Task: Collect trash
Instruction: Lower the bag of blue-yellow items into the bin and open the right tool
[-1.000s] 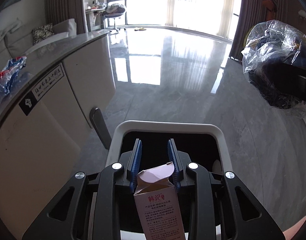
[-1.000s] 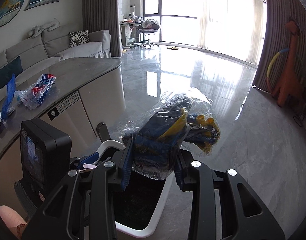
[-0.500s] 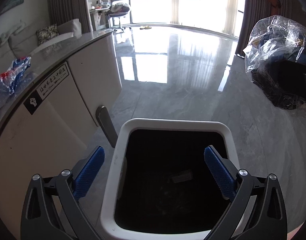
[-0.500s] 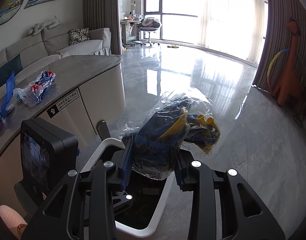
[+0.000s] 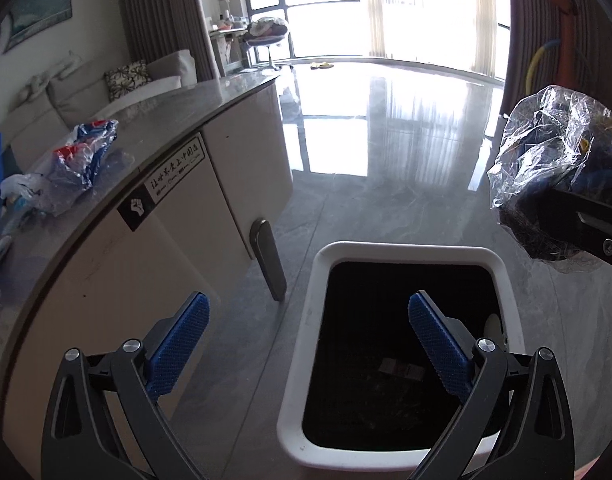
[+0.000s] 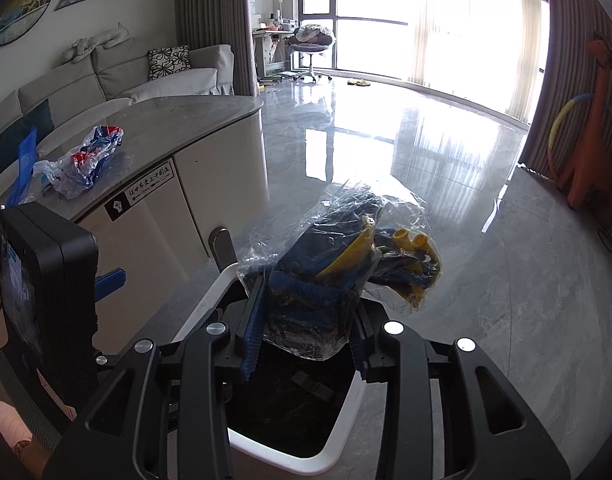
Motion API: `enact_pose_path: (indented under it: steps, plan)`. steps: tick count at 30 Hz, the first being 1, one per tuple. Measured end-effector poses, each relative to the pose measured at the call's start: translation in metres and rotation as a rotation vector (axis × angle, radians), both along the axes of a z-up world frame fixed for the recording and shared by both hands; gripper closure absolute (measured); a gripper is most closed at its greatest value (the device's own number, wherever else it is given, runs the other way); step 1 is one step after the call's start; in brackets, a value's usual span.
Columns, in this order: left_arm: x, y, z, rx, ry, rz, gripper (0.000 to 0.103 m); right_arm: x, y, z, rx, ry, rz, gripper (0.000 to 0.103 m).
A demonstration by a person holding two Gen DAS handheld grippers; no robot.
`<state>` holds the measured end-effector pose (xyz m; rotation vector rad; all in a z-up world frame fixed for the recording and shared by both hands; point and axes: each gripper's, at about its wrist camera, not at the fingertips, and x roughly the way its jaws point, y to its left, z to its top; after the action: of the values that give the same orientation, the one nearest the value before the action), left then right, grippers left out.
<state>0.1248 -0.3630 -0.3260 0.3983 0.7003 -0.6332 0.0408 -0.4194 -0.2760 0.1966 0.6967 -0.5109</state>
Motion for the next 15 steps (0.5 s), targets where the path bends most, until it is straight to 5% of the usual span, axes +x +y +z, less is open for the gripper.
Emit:
enact_pose_path:
  steps: [12,14,15]
  plan:
    - [0.033,0.045,0.011,-0.021,0.013,0.118,0.005,0.012,0.012,-0.029,0.03,0.074,0.063,0.061]
    - [0.033,0.049,0.013,-0.026,0.009,0.121,0.005,0.015,0.014,-0.033,0.034,0.096,0.078,0.054]
    - [0.034,0.049,0.013,-0.027,0.009,0.121,0.005,0.018,0.014,-0.038,0.036,0.125,0.082,0.029]
